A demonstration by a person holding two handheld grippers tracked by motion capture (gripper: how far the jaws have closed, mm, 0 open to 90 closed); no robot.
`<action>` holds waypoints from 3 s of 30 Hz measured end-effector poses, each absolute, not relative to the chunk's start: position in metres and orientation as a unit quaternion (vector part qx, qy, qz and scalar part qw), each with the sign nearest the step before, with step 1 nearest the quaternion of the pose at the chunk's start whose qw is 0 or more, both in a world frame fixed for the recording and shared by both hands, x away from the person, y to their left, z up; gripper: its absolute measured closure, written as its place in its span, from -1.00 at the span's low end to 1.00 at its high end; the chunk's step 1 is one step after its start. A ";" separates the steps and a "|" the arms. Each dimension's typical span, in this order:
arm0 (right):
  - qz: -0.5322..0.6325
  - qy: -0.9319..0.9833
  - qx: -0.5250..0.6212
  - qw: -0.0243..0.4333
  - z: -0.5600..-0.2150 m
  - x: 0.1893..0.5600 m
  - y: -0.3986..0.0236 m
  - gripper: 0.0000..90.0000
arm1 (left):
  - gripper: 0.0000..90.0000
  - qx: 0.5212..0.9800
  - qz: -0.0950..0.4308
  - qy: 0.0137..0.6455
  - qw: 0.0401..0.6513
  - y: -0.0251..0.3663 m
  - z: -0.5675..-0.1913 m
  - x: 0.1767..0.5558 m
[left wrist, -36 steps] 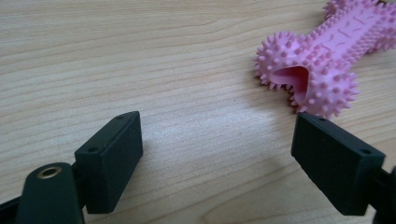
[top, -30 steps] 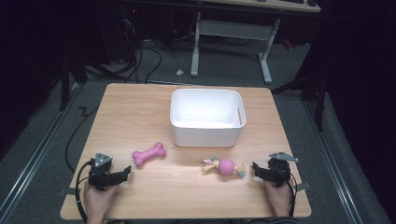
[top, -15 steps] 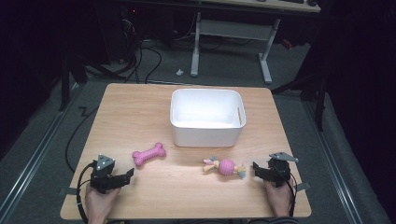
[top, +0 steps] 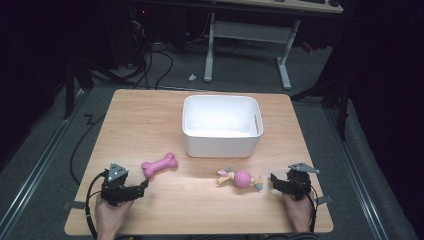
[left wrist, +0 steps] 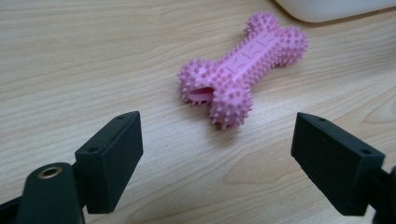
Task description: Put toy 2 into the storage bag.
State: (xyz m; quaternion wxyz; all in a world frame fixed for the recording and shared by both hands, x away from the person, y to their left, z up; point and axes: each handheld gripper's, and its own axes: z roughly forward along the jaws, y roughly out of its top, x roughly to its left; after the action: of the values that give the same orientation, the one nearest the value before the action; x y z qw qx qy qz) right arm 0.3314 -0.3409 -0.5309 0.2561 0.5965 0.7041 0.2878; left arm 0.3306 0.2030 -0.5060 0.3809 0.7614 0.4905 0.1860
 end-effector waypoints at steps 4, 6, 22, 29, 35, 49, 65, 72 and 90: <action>0.288 0.704 0.597 0.256 -0.531 0.331 -0.341 -0.59 | -0.62 0.764 0.184 0.484 0.384 0.199 -0.502 0.333; 0.288 0.704 0.596 0.256 -0.531 0.331 -0.341 -0.59 | -0.61 0.768 0.184 0.478 0.384 0.196 -0.501 0.335; 0.289 0.705 0.595 0.255 -0.531 0.331 -0.341 -0.56 | -0.59 0.788 0.180 0.449 0.380 0.172 -0.490 0.360; 0.289 0.705 0.595 0.255 -0.531 0.331 -0.341 -0.56 | -0.58 0.796 0.178 0.440 0.376 0.170 -0.485 0.371; 0.289 0.705 0.595 0.255 -0.531 0.331 -0.341 -0.56 | -0.55 0.808 0.175 0.427 0.366 0.163 -0.485 0.380; 0.289 0.705 0.595 0.255 -0.531 0.331 -0.341 -0.56 | -0.45 0.829 0.161 0.413 0.342 0.149 -0.497 0.396; 0.290 0.705 0.595 0.255 -0.531 0.331 -0.341 -0.56 | -0.32 0.847 0.155 0.404 0.309 0.142 -0.508 0.408; 0.290 0.705 0.595 0.255 -0.531 0.331 -0.341 -0.56 | -0.31 0.852 0.154 0.403 0.297 0.142 -0.511 0.410; 0.290 0.705 0.595 0.255 -0.531 0.331 -0.341 -0.56 | -0.14 0.858 0.155 0.395 0.289 0.143 -0.516 0.411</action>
State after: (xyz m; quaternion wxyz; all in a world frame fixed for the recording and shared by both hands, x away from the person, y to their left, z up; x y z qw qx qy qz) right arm 0.3308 -0.3406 -0.5307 0.2551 0.5951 0.7049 0.2896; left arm 0.4115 0.1426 -0.5156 0.2886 0.8585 0.3947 0.1548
